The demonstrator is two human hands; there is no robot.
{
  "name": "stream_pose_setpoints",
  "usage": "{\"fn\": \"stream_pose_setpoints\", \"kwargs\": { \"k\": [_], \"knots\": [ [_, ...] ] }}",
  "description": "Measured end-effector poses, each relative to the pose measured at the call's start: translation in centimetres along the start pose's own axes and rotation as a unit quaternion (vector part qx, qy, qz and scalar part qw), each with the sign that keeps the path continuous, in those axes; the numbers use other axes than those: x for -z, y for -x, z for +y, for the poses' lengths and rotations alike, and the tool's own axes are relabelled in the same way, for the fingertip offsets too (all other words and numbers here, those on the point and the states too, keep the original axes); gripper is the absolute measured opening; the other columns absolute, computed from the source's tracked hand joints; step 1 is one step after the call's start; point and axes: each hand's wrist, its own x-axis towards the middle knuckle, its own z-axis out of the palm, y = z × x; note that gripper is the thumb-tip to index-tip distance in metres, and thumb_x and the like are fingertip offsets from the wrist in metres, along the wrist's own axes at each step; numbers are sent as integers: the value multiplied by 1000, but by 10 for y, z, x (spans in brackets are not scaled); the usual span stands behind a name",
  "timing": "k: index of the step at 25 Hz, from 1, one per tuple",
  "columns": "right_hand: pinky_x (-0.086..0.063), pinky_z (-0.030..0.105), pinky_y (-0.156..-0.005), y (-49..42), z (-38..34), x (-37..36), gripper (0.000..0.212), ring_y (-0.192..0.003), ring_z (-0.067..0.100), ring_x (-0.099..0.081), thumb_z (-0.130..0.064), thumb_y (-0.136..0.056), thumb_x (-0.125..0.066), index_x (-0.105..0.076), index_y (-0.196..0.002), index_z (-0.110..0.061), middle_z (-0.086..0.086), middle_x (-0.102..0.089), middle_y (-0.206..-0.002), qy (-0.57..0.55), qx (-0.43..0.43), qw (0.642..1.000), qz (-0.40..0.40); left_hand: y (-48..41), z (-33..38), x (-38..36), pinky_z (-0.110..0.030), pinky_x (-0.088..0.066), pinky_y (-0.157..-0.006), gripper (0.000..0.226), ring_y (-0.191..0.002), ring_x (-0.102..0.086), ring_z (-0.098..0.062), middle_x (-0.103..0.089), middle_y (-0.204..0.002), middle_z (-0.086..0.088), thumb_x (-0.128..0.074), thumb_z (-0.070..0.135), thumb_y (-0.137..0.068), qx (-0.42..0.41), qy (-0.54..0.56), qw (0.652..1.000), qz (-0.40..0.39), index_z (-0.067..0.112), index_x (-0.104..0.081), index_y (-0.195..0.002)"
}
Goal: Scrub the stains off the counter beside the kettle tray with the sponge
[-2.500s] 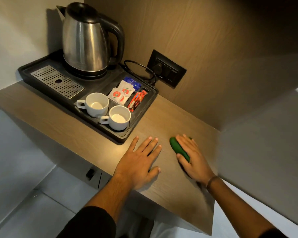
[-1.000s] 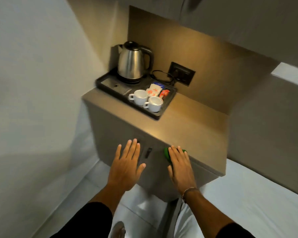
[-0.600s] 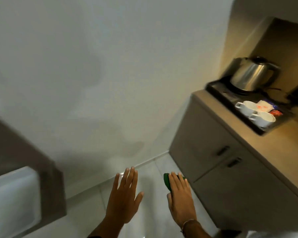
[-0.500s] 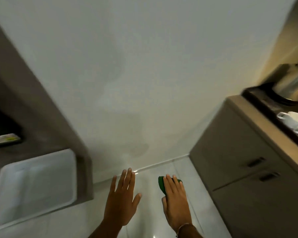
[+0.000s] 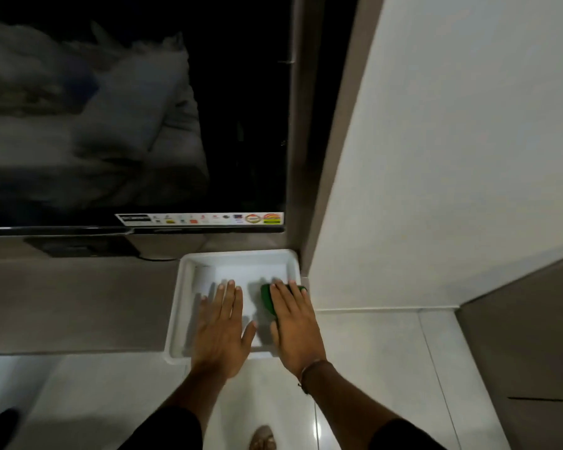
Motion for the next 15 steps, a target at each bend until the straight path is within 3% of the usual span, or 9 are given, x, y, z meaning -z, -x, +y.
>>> {"fn": "stream_pose_setpoints", "kwargs": {
  "k": [3, 9, 12, 15],
  "knots": [
    [-3, 47, -129, -41, -13, -24, 64, -159, 30, -6, -28, -104, -44, -18, -161, -17, 8, -16, -171, 17, -23, 999, -35, -32, -24, -4, -61, -3, -129, 89, -159, 15, -35, 14, -173, -14, 21, 65, -91, 4, -20, 1000, -2, 13, 10, -163],
    [-2, 49, -128, -74, -4, -54, 69, -158, 34, -1, -29, -104, -46, -11, -162, -16, 10, -10, -172, 97, -63, 989, -97, -56, -42, -21, -59, -6, -129, 78, -160, 10, -34, 5, -175, -15, -17, 59, -106, -18, -13, 1000, -6, 11, 2, -164],
    [1, 52, -128, -69, 1, -68, 73, -158, 36, 8, -32, -104, -42, 1, -162, -16, 9, 3, -173, 123, -70, 983, -119, -55, -49, -33, -58, -4, -130, 79, -160, 14, -33, 9, -175, -14, -18, 60, -106, -30, -9, 999, -16, 12, 6, -164],
    [1, 51, -128, -73, 1, -61, 79, -158, 34, 5, -43, -100, -42, -3, -163, -17, 8, -1, -173, 103, -73, 985, -117, -55, -48, -26, -57, -3, -130, 79, -159, 17, -32, 13, -174, -14, -17, 60, -106, -36, -10, 999, -31, 12, 8, -164]
  ]
}}
